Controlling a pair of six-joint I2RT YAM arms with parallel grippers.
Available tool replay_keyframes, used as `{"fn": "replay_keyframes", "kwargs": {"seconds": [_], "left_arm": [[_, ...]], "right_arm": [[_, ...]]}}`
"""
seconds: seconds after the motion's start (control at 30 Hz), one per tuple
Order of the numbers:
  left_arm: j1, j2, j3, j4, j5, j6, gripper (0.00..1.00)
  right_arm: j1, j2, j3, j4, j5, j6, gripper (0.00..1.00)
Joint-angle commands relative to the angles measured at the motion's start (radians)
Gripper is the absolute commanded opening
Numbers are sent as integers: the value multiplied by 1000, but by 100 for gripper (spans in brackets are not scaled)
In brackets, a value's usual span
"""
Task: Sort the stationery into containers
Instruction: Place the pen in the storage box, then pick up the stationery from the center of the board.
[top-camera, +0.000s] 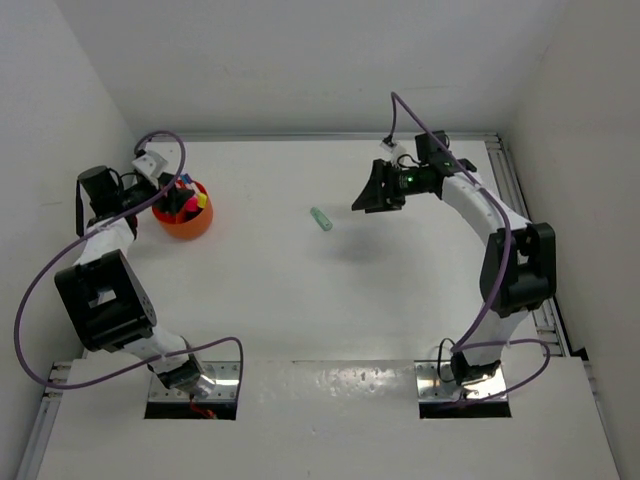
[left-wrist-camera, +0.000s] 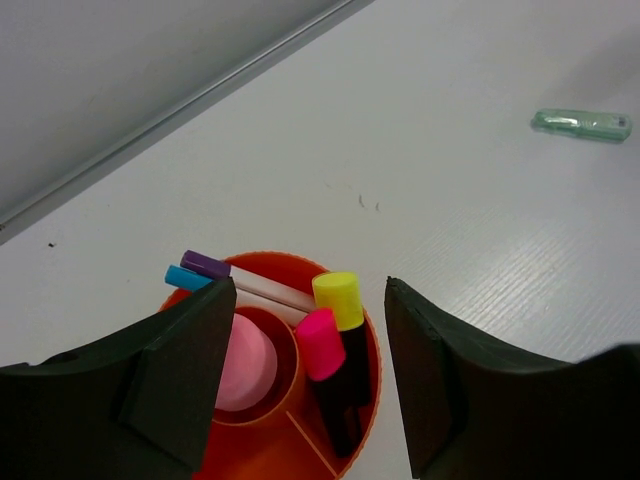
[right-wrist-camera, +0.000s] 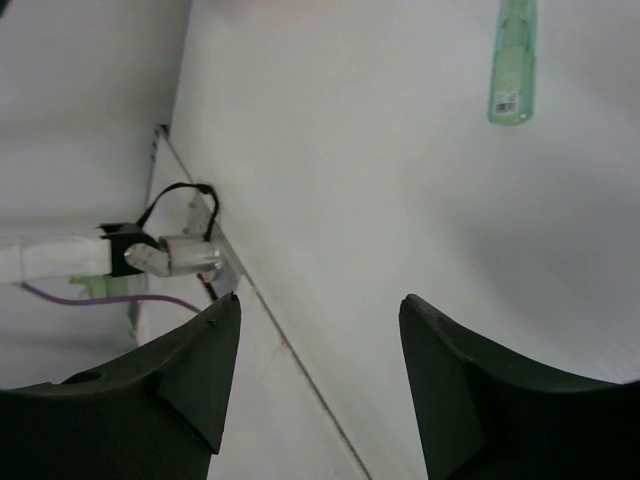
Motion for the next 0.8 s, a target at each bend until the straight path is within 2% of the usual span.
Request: {"fn": "replay_keyframes", "kwargs": {"seconds": [0.0,0.1,0.13,0.17,0.2,0.23,0.33,0.47,0.77], "left_arm": [[13,-72,55,37,84,-56,67],[-8,-136,79,42,76,-114,64],[-20,-151,98,-3,61,-97,64],[-34,-165,121,-58,47,-68,64],[-64,-181,180,-205,6,-7,65],[-81,-182,213,-274,-17,14,66],[-108,-187,306,-464,-80,23,80],[-106,-213,322,-593,-126,20,100],[-103,-316,219,-626,-292,-87,100]], "right_arm": [[29,21,55,-7,122,-81,63],[95,70,91,-40,320,-188,53],[113,87,110,-61,442,-218,51],[150,133,142,-63,492,-267,49],[181,180,174,-67,569,-297,47],[196,181,195,-73,596,-307,47],[241,285,275,-113,662,-318,49],[296,377,378,-104,795,-310,60],[353,564,545,-86,886,-293,62]]}}
